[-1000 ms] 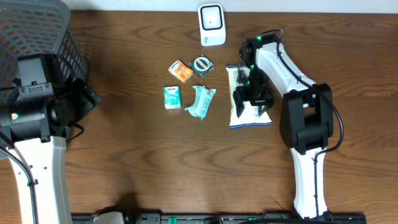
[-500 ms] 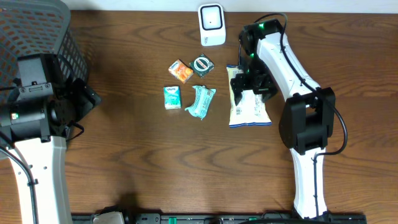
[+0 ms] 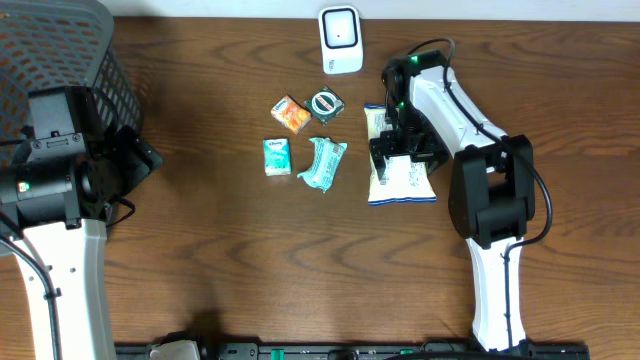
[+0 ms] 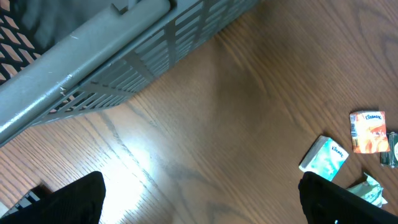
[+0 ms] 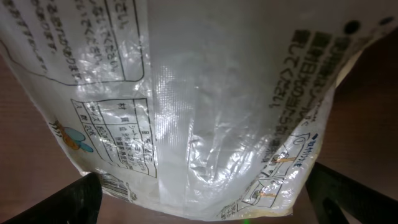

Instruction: Scan the item barcode

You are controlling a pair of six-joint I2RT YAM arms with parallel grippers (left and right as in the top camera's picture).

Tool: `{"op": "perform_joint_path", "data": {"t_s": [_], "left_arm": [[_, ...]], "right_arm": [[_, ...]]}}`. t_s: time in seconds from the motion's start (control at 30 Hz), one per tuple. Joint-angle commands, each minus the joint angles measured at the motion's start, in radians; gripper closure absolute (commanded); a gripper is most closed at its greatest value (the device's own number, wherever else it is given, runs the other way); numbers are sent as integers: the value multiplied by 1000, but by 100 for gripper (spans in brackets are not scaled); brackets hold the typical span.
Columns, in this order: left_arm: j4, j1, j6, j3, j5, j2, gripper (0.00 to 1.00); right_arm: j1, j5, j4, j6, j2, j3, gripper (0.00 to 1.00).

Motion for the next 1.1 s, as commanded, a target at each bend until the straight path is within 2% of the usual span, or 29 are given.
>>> {"op": "perform_joint_path", "data": {"t_s": [0.0,0.27,0.47,0.63,1.07], "left_arm": [[-1,3,-9,2,-3,0,3],[-1,3,-9,2,-3,0,3],[-1,3,-9,2,-3,0,3],[-1,3,-9,2,-3,0,2],[-1,3,-9,2,-3,0,2]], "right_arm": [[3,11,-2,46,-3,18,1],[-35,15,-86,44,-3,205,1],[-118,15,-93,34,-3,322,1],[-200,15,-89,-45,-3,327,1],[-319,11,-42,-107,-3,309,1]]}}
